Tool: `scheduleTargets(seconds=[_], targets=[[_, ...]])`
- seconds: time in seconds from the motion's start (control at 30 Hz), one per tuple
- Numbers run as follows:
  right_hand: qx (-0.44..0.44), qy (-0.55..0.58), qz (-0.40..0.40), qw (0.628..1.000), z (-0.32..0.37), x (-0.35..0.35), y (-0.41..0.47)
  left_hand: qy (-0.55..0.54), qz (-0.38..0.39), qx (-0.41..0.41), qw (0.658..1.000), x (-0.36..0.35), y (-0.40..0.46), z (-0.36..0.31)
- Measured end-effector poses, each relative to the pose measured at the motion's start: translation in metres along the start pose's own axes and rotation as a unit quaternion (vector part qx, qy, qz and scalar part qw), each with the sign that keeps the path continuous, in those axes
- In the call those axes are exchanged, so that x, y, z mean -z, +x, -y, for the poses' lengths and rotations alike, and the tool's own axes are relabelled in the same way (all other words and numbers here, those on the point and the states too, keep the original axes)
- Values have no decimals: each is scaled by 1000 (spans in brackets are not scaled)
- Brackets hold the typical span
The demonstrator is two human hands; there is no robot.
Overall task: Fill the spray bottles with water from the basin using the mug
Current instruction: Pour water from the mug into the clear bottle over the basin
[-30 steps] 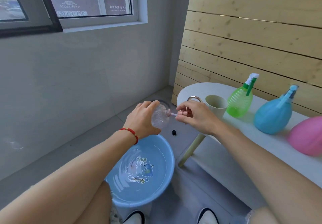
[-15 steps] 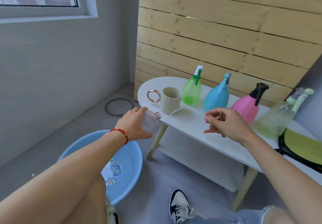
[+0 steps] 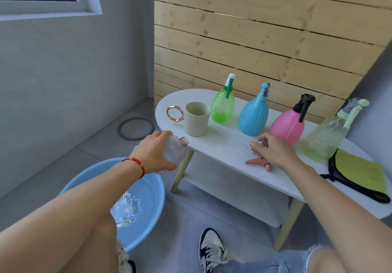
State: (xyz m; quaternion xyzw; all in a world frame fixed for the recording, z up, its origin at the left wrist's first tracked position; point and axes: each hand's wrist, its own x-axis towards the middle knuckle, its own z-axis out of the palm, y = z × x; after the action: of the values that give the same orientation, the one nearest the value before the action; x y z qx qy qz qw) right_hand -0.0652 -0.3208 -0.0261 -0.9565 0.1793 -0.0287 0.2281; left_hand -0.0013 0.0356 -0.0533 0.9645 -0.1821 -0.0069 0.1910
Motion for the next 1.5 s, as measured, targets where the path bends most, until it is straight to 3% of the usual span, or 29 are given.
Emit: scheduleTargets(seconds=[0.17, 0.27, 0.4, 0.53, 0.67, 0.83, 0.9, 1.1, 1.2, 1.37, 1.5], targets=[[90, -234, -112, 962, 12, -5, -7, -2, 4, 5, 1000, 2, 0, 1], [184, -113, -120, 969, 50, -13, -9, -6, -4, 13, 1000, 4, -2, 1], [277, 44, 41, 959, 129, -47, -11, -34, -25, 67, 997, 10, -9, 14], [231, 102, 158, 955, 187, -88, -3, -57, -9, 144, 988, 16, -18, 40], [114, 223, 199, 948, 218, -112, 20, -46, 8, 177, 983, 21, -29, 67], [-2, 423, 211, 881, 240, -127, 37, -64, 2, 205, 977, 26, -38, 95], [-7, 457, 209, 864, 246, -132, 37, -71, 2, 213, 975, 28, -40, 102], [-25, 410, 163, 897, 256, -145, 18, -107, -2, 243, 964, 38, -45, 117], [19, 360, 144, 922, 262, -143, 14, -102, -5, 258, 961, 46, -53, 132], [67, 295, 205, 931, 287, -161, 1, -97, -17, 295, 950, 59, -73, 162], [62, 254, 248, 933, 304, -194, -7, -68, 21, 324, 943, 67, -81, 181]])
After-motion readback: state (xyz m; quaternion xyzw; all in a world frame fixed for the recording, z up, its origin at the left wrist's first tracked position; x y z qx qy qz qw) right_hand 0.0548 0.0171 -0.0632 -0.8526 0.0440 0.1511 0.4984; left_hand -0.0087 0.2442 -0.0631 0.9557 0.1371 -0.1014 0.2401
